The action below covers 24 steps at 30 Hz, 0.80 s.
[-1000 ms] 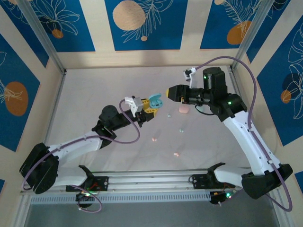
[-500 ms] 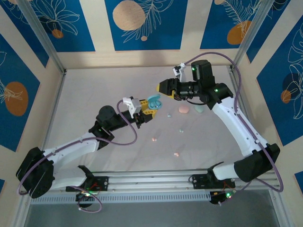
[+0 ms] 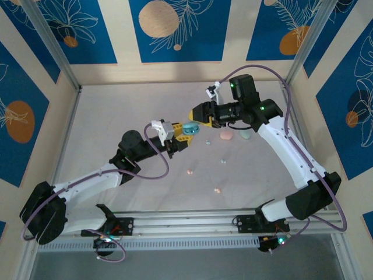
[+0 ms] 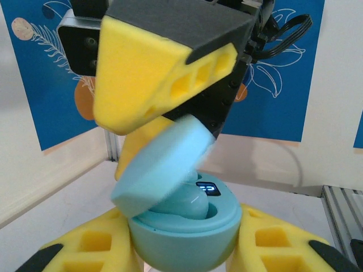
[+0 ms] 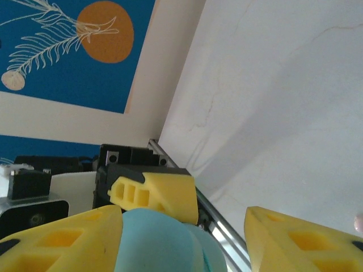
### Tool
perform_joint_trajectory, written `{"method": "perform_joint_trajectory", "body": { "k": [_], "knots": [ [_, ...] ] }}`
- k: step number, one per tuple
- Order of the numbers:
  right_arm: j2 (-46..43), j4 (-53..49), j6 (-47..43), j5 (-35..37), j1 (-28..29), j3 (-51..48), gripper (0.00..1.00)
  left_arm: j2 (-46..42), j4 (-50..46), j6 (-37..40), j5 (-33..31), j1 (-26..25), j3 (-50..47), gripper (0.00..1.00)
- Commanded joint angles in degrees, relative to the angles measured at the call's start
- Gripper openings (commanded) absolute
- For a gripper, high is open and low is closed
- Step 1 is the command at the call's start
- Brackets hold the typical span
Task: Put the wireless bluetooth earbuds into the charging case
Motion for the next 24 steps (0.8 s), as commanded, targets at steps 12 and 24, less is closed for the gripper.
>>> {"method": "perform_joint_trajectory", "body": {
  "k": [12, 24],
  "knots": [
    [-5.04, 10.81, 12.13, -20.03, -4.13, -12.95, 0.58, -0.19, 3.49, -0.82, 0.13, -0.62, 1.52, 0.30],
    [-2.05, 20.57, 19.35, -26.47, -3.16, -16.11, 0.47, 0.93, 4.64, -1.26, 0.36, -0.66, 2.03, 0.31]
  ]
}}
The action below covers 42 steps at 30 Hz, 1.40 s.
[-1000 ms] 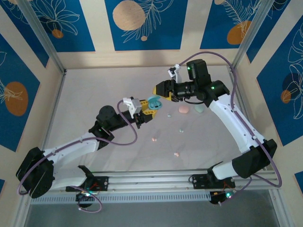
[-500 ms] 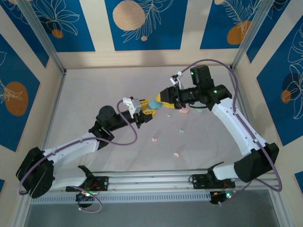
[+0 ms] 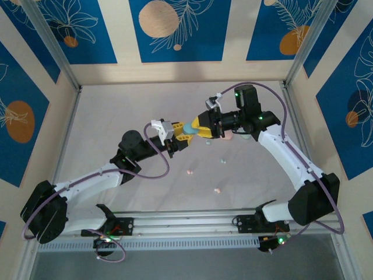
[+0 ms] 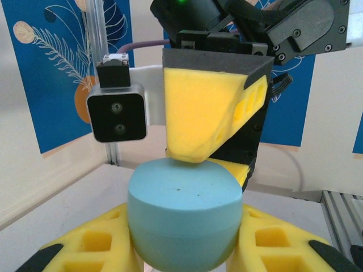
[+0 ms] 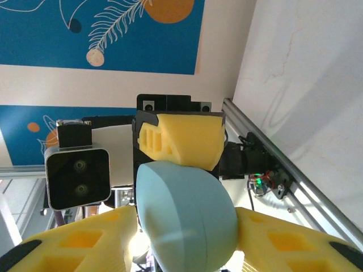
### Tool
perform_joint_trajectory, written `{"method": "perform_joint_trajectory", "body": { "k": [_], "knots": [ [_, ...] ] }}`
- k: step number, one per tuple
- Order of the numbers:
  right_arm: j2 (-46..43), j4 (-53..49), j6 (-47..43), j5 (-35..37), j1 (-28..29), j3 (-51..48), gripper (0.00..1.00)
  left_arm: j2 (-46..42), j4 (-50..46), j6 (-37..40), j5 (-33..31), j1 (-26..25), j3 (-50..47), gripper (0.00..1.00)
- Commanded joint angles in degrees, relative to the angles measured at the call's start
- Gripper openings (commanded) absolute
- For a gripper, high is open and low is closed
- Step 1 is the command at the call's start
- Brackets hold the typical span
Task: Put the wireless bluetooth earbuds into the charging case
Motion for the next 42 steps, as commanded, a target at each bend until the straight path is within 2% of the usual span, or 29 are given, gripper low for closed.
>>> {"method": "perform_joint_trajectory", "body": {
  "k": [1, 5, 8, 12, 18, 21, 24, 26, 28, 32, 34, 37, 42],
  "knots": [
    [0.98, 2.66, 2.49, -4.04, 0.70, -0.64, 0.47, 0.32, 3.04, -0.34, 0.51, -0.62, 2.00, 0.31],
    [1.47, 4.41, 3.82, -4.91, 0.84, -1.01, 0.39, 0.81, 3.04, -0.32, 0.55, -0.64, 1.91, 0.31],
    [1.02, 4.56, 3.64, -4.41, 0.75, -0.94, 0.29, 0.89, 2.60, -0.27, 0.29, -0.61, 1.91, 0.32],
    [-0.13, 3.75, 2.78, -1.21, -0.09, -1.22, 0.21, 0.58, -0.32, 0.86, -1.65, -0.66, 1.68, 0.40],
    [-2.33, 8.09, 5.22, 5.92, -2.30, -3.78, 0.20, -1.73, -7.62, 3.42, -7.40, -0.61, 0.38, 0.68],
    [-2.74, 10.00, 6.04, 14.32, -2.81, -6.11, 0.20, -4.66, -10.89, 3.81, -12.01, -0.64, -1.33, 0.78],
    [-1.18, 10.70, 6.44, 25.19, -2.97, -9.14, 0.20, -8.92, -14.65, 3.32, -17.58, -0.64, -3.12, 0.82],
    [1.57, 12.16, 7.67, 29.90, -3.00, -11.00, 0.20, -12.09, -20.34, 2.02, -22.18, -0.53, -2.93, 0.84],
    [5.45, 13.91, 9.80, 32.36, -3.01, -11.97, 0.20, -14.53, -30.29, -0.30, -28.41, -0.43, -0.71, 0.89],
    [16.51, 13.98, 8.04, 31.16, -2.30, -7.41, 0.20, -14.60, -57.21, -7.59, -44.67, 1.22, 7.76, 0.98],
    [21.51, 12.59, 6.14, 31.71, -1.27, -3.89, 0.20, -13.88, -64.32, -10.38, -44.96, 3.39, 9.33, 1.00],
    [27.89, 11.99, 4.72, 33.81, 0.31, 0.54, 0.20, -13.16, -68.20, -14.88, -42.26, 6.77, 8.86, 1.00],
    [36.66, 9.73, 2.96, 37.61, 1.50, 8.12, 0.20, -14.54, -71.70, -22.31, -44.54, 7.22, 10.25, 1.00]
  ]
}}
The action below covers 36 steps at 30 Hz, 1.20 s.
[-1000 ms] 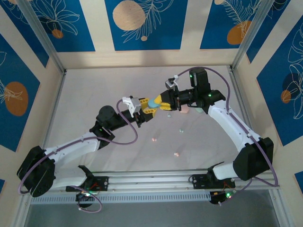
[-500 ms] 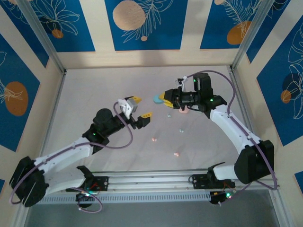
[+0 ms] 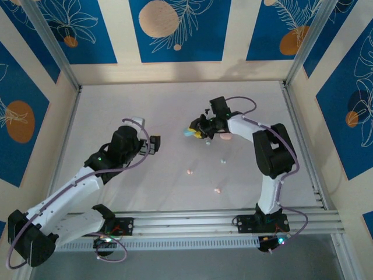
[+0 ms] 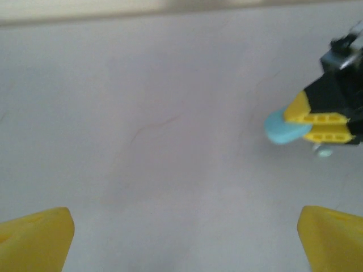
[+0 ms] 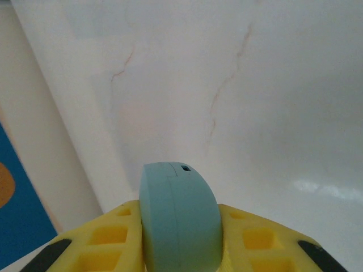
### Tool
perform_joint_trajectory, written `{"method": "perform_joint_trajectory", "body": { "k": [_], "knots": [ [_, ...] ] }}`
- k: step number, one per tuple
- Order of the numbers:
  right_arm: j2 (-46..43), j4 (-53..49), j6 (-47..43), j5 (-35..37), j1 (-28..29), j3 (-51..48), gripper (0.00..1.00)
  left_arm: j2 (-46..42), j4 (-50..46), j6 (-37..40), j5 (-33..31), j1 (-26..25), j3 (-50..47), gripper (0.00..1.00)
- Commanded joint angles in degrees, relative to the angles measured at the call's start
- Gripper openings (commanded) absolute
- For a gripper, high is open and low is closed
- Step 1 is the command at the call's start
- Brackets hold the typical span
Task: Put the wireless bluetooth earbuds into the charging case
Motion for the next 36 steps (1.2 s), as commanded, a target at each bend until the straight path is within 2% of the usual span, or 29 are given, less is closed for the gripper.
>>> {"method": "perform_joint_trajectory", "body": {
  "k": [1, 6, 10, 15, 18, 27, 31, 36],
  "knots": [
    [4.35, -1.78, -2.21, 3.57, 0.87, 6.23, 0.20, -2.21, -6.15, -6.77, -2.60, 0.38, 1.84, 1.00],
    [12.15, -3.97, -2.81, 3.97, 2.19, 14.55, 0.21, -8.31, 2.17, -1.40, 2.16, 0.61, -2.58, 1.00],
    [16.90, -5.44, -1.85, 2.94, 2.81, 19.38, 0.21, -7.83, 0.22, -2.18, 3.46, 1.72, -1.19, 1.00],
    [18.67, -6.06, -1.68, 3.40, 3.43, 20.71, 0.25, -7.72, 0.57, -0.78, 6.16, 1.74, -0.78, 1.00],
    [18.28, -7.92, -2.22, 4.04, 3.36, 20.27, 0.31, -8.95, 2.44, -0.09, 6.27, 1.80, -1.87, 1.00],
    [12.61, -14.74, -6.71, 8.01, 3.15, 18.56, 0.55, -8.39, 4.49, 0.30, 8.40, 1.80, -1.28, 1.00],
    [6.74, -17.24, -11.01, 10.07, 2.55, 16.57, 0.59, -7.76, 4.99, 0.39, 9.21, 1.75, -0.83, 1.00],
    [-4.50, -18.08, -20.63, 19.35, -1.58, 9.19, 0.60, -8.02, 8.11, -0.37, 7.77, 1.78, -2.22, 1.00]
  ]
}}
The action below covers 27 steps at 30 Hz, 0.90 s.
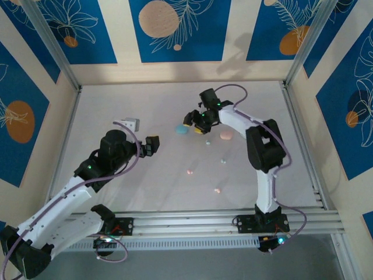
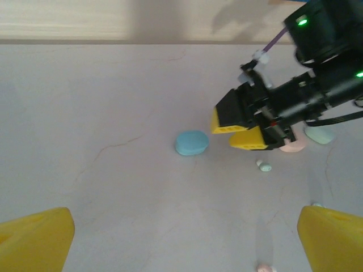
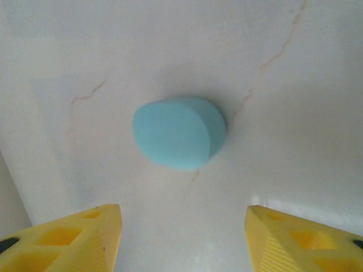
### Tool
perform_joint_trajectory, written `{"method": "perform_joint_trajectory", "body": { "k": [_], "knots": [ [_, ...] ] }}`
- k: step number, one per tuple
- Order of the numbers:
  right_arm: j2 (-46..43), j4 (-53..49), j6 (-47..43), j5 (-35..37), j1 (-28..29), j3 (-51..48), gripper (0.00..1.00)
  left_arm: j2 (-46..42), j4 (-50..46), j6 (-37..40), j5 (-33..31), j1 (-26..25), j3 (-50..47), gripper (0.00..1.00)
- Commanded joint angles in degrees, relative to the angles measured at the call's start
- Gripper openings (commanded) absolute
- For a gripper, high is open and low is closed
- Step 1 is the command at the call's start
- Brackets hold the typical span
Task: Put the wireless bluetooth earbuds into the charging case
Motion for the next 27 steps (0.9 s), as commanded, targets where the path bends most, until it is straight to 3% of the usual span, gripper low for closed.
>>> {"method": "perform_joint_trajectory", "body": {
  "k": [1, 4, 8, 10, 27],
  "knots": [
    [-9.15, -1.29, -9.76, 7.96, -4.76, -5.49, 0.60, -0.26, 4.30, 0.52, -0.49, 0.48, -0.58, 1.00],
    [-13.86, 2.04, -15.57, 8.56, -11.45, -12.87, 0.61, 1.00, 5.06, -0.12, -0.01, 0.52, -0.34, 1.00],
    [-10.02, -2.95, -20.97, -4.15, -22.17, -11.03, 0.61, 2.84, 6.32, 0.10, 3.57, 0.52, 0.37, 1.00],
    [-7.13, -4.87, -22.66, -8.37, -24.72, -8.74, 0.61, 3.45, 7.86, 0.06, 4.84, 0.47, 0.25, 1.00],
    [9.02, -15.29, -30.02, -8.43, -21.57, 6.67, 0.59, 10.25, 5.74, -2.82, 11.93, 0.49, 4.26, 1.00]
  ]
}}
